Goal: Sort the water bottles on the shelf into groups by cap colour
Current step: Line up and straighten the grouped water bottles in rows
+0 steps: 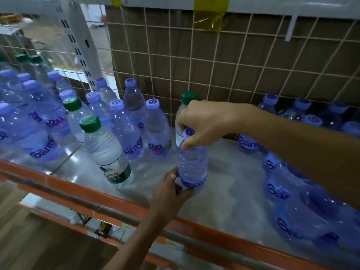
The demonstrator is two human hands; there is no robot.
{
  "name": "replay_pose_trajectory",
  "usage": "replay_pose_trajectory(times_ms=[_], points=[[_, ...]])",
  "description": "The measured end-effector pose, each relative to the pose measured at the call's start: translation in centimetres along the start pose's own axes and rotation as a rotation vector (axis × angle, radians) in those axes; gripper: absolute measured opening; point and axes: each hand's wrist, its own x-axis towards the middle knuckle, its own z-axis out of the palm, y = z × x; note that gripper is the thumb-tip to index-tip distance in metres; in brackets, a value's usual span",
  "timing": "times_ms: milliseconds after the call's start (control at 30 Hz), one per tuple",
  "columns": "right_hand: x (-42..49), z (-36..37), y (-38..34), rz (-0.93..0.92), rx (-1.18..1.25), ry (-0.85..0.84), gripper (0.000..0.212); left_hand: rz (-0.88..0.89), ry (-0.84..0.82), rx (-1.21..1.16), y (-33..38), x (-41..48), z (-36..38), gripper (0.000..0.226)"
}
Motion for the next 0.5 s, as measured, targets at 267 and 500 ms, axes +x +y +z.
replay_pose_trajectory(times_ms=[267, 500], points=[[-6.5, 1.5, 7.0, 0.373, 0.154, -0.017, 0.038, 0.18, -0.137, -0.082, 5.3, 3.8, 6.0, 0.045], [-10.7, 2.7, 10.7, 0.58, 0.144, 0.074, 0.038, 0.174, -0.227, -0.084, 8.8, 7.2, 10.7, 0.04]])
